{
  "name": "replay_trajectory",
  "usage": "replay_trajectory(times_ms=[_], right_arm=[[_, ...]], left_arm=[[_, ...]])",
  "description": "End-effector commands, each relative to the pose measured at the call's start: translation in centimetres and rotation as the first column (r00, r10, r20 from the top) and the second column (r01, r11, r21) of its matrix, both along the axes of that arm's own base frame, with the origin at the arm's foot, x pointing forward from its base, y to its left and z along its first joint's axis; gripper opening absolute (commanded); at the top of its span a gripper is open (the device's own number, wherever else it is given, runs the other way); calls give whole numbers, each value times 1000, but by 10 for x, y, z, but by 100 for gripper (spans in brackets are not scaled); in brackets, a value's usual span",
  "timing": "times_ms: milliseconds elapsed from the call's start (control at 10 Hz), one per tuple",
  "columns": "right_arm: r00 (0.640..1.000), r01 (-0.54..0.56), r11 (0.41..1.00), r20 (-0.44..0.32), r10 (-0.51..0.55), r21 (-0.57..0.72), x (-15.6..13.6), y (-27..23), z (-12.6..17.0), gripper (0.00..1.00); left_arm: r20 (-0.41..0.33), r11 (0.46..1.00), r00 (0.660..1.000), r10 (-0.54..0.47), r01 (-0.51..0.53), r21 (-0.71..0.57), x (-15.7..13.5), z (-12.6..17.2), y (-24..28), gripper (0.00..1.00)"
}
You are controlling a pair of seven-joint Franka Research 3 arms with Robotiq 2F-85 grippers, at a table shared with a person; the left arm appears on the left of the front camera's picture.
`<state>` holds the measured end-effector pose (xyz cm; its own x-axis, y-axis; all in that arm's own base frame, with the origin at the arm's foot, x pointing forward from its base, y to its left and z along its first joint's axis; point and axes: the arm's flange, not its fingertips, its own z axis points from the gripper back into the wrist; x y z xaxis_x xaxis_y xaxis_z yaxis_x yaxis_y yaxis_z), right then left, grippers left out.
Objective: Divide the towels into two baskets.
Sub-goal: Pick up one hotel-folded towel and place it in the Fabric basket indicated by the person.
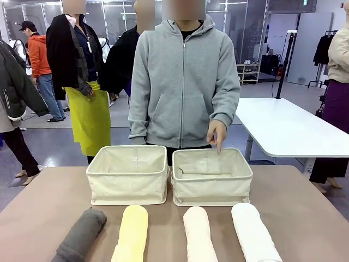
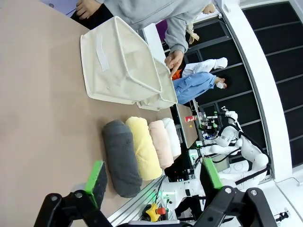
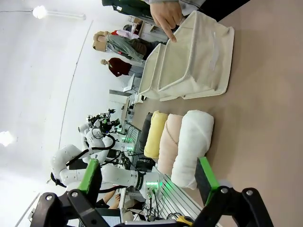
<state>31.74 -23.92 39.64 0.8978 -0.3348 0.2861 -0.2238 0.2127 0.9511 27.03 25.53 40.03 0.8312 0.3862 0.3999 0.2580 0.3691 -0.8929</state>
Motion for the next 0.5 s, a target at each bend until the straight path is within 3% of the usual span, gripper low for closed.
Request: replay_trajectory(times_ms=[0, 300, 400], right_arm=[[1000, 6, 1000, 8, -6, -1, 0, -1, 2, 100], [1000, 0, 1000, 0, 0, 0, 0, 0, 0, 100], [999, -39, 994, -38, 35, -98, 4, 18, 16, 100]], left_arm=[[11, 1000, 1000, 6, -5, -15, -2, 2, 3, 100], [11, 1000, 1000, 6, -5, -15, -2, 2, 3, 100], [11, 1000, 1000, 6, -5, -15, -2, 2, 3, 100]])
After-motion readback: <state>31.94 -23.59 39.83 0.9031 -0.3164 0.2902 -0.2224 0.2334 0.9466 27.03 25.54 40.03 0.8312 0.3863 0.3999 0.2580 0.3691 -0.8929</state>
